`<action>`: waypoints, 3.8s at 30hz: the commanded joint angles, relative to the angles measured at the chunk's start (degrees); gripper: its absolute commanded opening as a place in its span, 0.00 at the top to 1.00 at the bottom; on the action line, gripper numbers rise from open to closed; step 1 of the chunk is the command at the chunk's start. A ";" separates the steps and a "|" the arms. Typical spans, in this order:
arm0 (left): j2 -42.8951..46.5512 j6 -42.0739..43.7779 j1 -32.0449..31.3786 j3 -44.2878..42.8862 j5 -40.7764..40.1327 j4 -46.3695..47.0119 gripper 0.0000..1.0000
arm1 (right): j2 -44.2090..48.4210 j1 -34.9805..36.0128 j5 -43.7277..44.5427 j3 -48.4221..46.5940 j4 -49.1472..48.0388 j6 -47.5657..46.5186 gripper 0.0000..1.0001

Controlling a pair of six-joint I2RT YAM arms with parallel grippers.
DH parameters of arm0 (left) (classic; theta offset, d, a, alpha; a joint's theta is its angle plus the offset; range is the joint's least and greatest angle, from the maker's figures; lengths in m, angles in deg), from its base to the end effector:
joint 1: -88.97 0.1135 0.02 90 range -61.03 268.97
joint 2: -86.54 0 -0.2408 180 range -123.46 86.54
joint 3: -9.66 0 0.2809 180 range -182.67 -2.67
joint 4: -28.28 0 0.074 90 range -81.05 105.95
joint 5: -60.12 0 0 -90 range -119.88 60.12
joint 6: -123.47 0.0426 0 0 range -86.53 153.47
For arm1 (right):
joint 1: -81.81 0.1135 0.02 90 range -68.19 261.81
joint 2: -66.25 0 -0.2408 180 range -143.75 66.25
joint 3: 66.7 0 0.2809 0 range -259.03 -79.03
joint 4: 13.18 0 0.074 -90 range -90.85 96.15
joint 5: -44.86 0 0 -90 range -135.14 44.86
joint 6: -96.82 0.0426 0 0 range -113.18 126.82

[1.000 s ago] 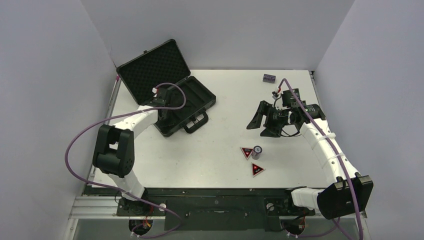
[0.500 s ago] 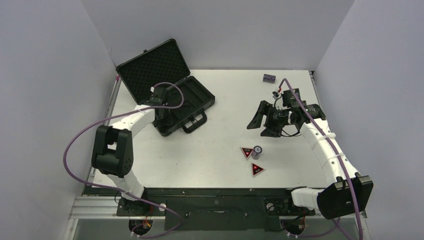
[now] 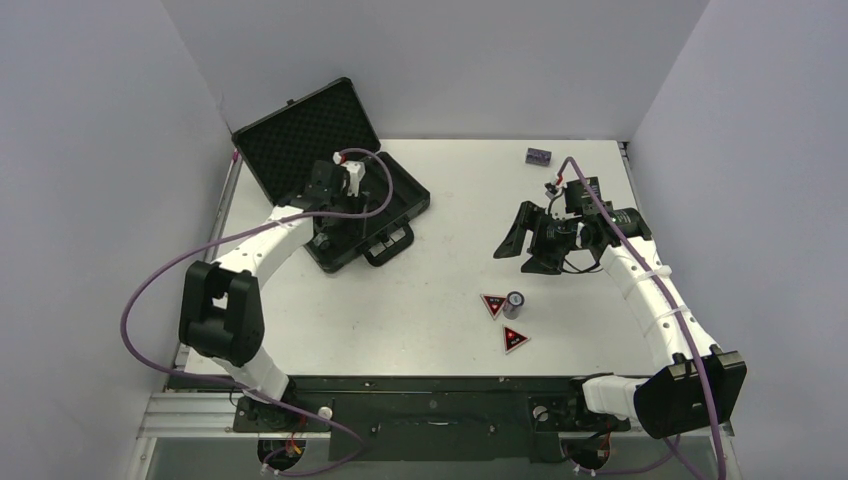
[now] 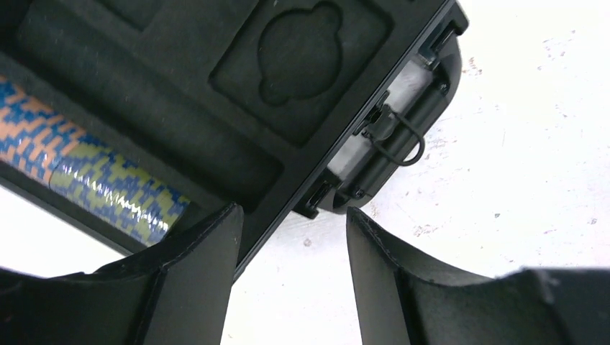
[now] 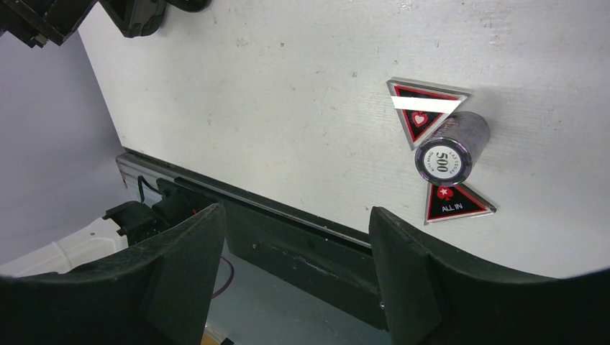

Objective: Pack up texas hold em set

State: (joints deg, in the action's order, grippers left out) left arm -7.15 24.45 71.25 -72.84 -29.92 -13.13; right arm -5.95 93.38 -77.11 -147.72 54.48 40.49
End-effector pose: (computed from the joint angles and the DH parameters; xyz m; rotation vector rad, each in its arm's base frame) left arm 0.3638 -0.1162 0.2067 0.1893 2.4922 -0.1948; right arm 0.2707 0.0784 0.2916 0.3037 2.6723 0.9964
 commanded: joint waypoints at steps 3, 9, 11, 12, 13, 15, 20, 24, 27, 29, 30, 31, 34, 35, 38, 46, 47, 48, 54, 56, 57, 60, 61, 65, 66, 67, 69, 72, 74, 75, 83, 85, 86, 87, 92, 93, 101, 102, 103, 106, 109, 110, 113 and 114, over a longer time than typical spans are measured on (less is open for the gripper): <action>-6.04 5.71 -0.23 -7.48 3.41 -1.13 0.47 | 0.27 -0.42 -0.03 -1.23 -0.12 -0.50 0.32; -11.84 4.83 0.13 -10.05 4.75 -1.81 0.47 | 0.28 -0.42 0.17 -1.49 0.19 -0.70 0.32; -13.47 3.59 0.14 -10.75 3.77 -2.94 0.47 | 0.29 -0.41 0.25 -1.41 0.29 -0.73 0.32; -14.20 2.32 0.09 -10.94 2.81 -3.73 0.47 | 0.37 -0.41 0.39 -1.39 0.25 -0.63 0.32; -14.26 1.71 0.07 -11.04 2.35 -4.07 0.47 | 0.50 -0.41 0.45 -1.26 0.27 -0.63 0.32; -14.10 -0.10 -0.20 -10.21 1.05 -4.48 0.47 | 0.78 -0.41 0.64 -0.98 0.16 -0.60 0.32; -13.43 -2.40 -1.79 -6.91 0.53 -2.72 0.51 | 0.82 -0.41 0.52 -0.25 -0.80 -0.04 0.32; -13.05 -4.40 -2.76 -5.14 0.90 -1.18 0.65 | 0.59 -0.41 0.41 -0.51 -1.01 0.15 0.32; -12.72 -4.85 -4.00 -4.32 1.38 -0.58 0.71 | 0.69 -0.41 0.41 -0.54 -1.02 0.10 0.32; -12.39 -4.98 -4.71 -3.45 1.78 -0.58 0.73 | 0.96 -0.43 0.45 -0.30 -1.08 0.22 0.32; -12.17 -5.10 -4.97 -2.55 2.25 -0.47 0.74 | 1.12 -0.42 0.47 -0.07 -1.03 0.24 0.32; -11.59 -5.52 -5.53 -1.92 2.67 -0.04 0.75 | 1.35 -0.41 0.54 0.03 -1.02 0.27 0.32; -10.01 -6.67 -7.40 1.61 3.22 1.14 0.75 | 1.97 -0.41 0.59 0.57 -1.03 0.33 0.32; -9.27 -7.23 -8.47 2.27 3.42 1.55 0.75 | 1.97 -0.41 0.65 0.61 -1.02 0.30 0.32; -7.86 -8.37 -10.84 5.69 3.71 2.17 0.75 | 1.96 -0.41 0.66 0.66 -1.18 0.47 0.32; -2.09 -13.96 -15.92 13.20 3.86 3.97 0.74 | 1.95 -0.46 1.37 1.34 -1.67 0.91 0.32; -1.14 -14.51 -16.19 13.76 4.22 4.09 0.73 | 1.92 -0.42 1.55 1.42 -1.55 0.89 0.32; -0.26 -15.56 -16.62 13.93 4.41 4.46 0.73 | 2.01 -0.42 2.02 1.44 -1.46 0.87 0.32; 1.57 -18.93 -17.18 11.65 4.84 4.51 0.65 | 2.47 -0.41 6.37 0.90 0.10 0.82 0.32; 1.84 -19.06 -17.18 9.25 3.04 2.81 0.63 | 2.85 -0.46 7.78 0.78 0.70 0.80 0.32; 1.98 -19.00 -17.18 8.29 2.37 2.28 0.61 | 3.08 -0.42 8.69 0.71 0.90 0.63 0.32; 2.54 -18.28 -17.18 3.61 -0.28 -0.66 0.53 | 3.53 -0.43 9.91 0.78 1.68 0.40 0.32; 2.68 -17.87 -17.18 2.79 -0.96 -1.80 0.50 | 3.80 -0.42 10.39 0.81 1.83 0.31 0.32; 4.00 -17.26 -17.18 -1.05 -4.36 -4.40 0.27 | 4.35 -0.41 12.06 0.76 2.56 -0.03 0.32; 4.82 -17.31 -17.18 -1.42 -5.66 -4.54 0.20 | 4.44 -0.35 12.43 0.75 2.87 -0.11 0.32; 5.80 -17.47 -17.18 -1.53 -6.51 -4.53 0.02 | 4.46 -0.33 13.15 0.75 3.04 -0.25 0.32; 7.19 -17.60 -17.18 -1.90 -7.98 -4.66 0.03 | 4.42 -0.26 14.45 0.87 3.72 -0.58 0.32; 9.46 -17.53 -17.18 -2.69 -11.50 -5.14 0.03 | 4.41 0.04 16.94 0.83 5.23 -1.20 0.32; 11.50 -17.59 -17.18 -2.58 -14.74 -4.91 0.04 | 4.44 0.69 18.12 0.80 5.94 -1.75 0.32; 12.85 -17.54 -17.09 -2.18 -16.27 -4.62 0.04 | 4.48 1.49 18.50 0.87 6.11 -1.89 0.32; 19.27 -16.74 -11.04 3.59 -9.71 -4.02 0.04 | 1.18 11.23 27.52 0.28 7.63 -1.31 0.31; 21.88 -16.12 -10.00 5.50 -8.49 -3.91 0.04 | 0.30 12.28 28.64 0.68 7.39 -0.87 0.32; 23.75 -15.51 -9.52 6.11 -7.92 -3.93 0.04 | -0.09 12.40 29.29 0.89 7.32 -0.73 0.32; 24.75 -15.20 -9.35 7.40 -7.59 -3.95 0.04 | -0.33 12.55 29.66 1.48 7.29 -0.65 0.32; 32.92 -13.09 -8.14 12.44 -6.79 -4.73 0.04 | -1.71 12.91 29.88 4.32 5.56 -0.83 0.35; 33.95 -13.02 -8.06 13.05 -6.98 -4.83 0.04 | -2.24 13.06 29.91 4.55 5.44 -0.87 0.35; 42.57 -14.19 -7.86 19.63 -13.09 -4.86 0.04 | -4.54 14.44 30.17 7.43 2.96 -1.15 0.36; 43.34 -14.10 -7.86 20.45 -13.75 -4.81 0.04 | -4.71 14.57 30.14 7.71 2.35 -1.20 0.36; 43.68 -13.79 -7.86 20.96 -13.98 -4.55 0.04 | -4.92 14.64 30.06 7.88 2.08 -1.27 0.36; 45.38 -13.26 -7.86 23.43 -14.73 -3.81 0.04 | -5.89 14.79 30.11 8.34 0.93 -1.30 0.36; 46.92 -13.07 -7.86 26.21 -15.92 -3.00 0.04 | -7.51 15.00 30.42 8.01 0.43 -1.48 0.36; 47.23 -13.06 -7.82 26.66 -16.12 -3.04 0.04 | -7.82 15.03 30.68 7.94 0.45 -1.50 0.36; 49.02 -13.20 -7.78 28.23 -16.59 -3.55 0.04 | -8.87 15.14 31.19 7.59 0.29 -1.52 0.36; 49.43 -13.38 -7.77 28.50 -16.80 -3.58 0.04 | -9.30 15.14 31.33 7.60 0.17 -1.53 0.36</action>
State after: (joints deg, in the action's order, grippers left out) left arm 39.74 10.60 63.19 -45.04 -44.71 -18.36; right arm -14.48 107.96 -48.13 -139.52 56.34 39.18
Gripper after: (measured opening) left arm 0.964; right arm 0.643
